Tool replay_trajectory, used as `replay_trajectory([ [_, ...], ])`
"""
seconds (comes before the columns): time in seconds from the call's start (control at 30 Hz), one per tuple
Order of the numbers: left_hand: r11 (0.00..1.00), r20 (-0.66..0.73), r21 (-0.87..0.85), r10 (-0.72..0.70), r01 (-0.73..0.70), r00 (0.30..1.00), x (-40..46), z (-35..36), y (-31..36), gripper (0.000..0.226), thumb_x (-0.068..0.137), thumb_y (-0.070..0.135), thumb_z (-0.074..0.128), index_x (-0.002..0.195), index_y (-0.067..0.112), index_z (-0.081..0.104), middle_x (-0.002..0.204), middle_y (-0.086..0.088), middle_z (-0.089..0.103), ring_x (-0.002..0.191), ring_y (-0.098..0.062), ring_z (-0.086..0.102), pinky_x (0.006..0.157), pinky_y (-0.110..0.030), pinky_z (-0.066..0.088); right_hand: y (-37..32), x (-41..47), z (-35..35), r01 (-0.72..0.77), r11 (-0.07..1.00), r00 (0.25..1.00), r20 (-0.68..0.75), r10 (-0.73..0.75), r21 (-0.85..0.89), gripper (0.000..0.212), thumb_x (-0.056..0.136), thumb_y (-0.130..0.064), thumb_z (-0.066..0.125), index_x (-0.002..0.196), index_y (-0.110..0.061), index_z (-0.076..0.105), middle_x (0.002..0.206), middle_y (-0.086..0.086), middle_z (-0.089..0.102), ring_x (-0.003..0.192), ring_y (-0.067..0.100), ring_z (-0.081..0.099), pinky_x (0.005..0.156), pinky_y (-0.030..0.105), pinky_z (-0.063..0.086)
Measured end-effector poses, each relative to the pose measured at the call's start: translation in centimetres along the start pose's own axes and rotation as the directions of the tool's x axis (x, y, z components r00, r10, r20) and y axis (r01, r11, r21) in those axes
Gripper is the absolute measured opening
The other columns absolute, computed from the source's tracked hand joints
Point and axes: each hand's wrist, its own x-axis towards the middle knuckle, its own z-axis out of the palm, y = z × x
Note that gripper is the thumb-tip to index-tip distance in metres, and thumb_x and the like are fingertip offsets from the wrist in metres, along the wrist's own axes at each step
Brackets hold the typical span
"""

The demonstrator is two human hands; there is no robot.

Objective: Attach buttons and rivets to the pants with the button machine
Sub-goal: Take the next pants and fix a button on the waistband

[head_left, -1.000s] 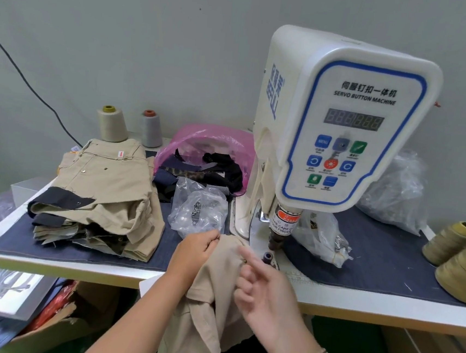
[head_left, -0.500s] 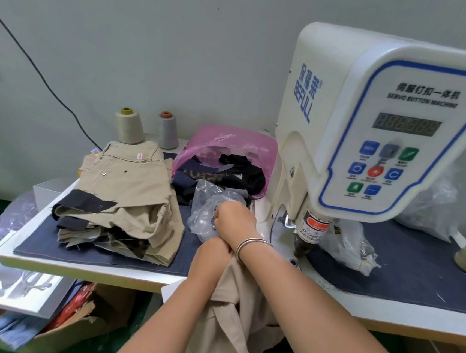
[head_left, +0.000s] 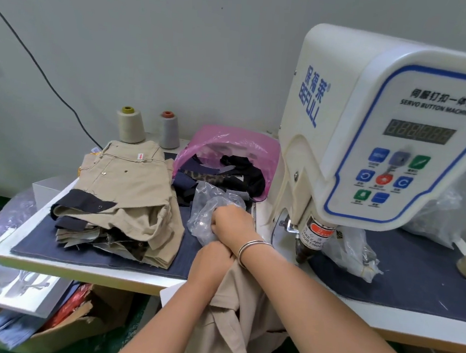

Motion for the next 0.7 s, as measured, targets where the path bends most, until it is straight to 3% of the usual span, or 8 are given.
replay_trajectory([
  [0.27,1.000,0.010,0.010,-0.006,0.006,1.000,0.02,-0.14,0.00,0.030,0.099,0.021,0.043,0.118,0.003,0.058,0.116,-0.018,0.062,0.104,-0.032,0.059,0.076,-0.028,0.037,-0.40,0.15,-0.34,0.054,0.997,0.999,0.000,-0.054,-0.060,0.023,0.090,-0.009,0.048,0.102,-0.012,0.067,0.102,0.007,0.066,0.096,0.028,0.061,0.068,0.030,0.041],
  [0.53,1.000,-0.022,0.026,0.016,-0.015,1.000,-0.01,-0.03,0.06,0.027,0.098,0.023,0.045,0.106,0.004,0.062,0.105,-0.017,0.066,0.093,-0.031,0.061,0.067,-0.027,0.033,-0.04,-0.04,-0.50,0.115,0.993,0.993,0.004,-0.115,-0.011,0.024,0.091,-0.024,0.050,0.107,-0.020,0.068,0.105,0.005,0.065,0.098,0.027,0.059,0.070,0.029,0.038],
  [0.7,1.000,-0.014,0.014,-0.022,0.022,1.000,0.07,-0.16,0.03,0.028,0.099,0.021,0.044,0.115,0.004,0.059,0.113,-0.017,0.063,0.101,-0.031,0.059,0.072,-0.025,0.034,-0.94,0.55,-0.31,0.163,0.973,0.984,-0.040,-0.172,-0.166,0.022,0.094,-0.018,0.047,0.106,-0.013,0.065,0.107,0.007,0.065,0.101,0.027,0.060,0.072,0.031,0.039],
])
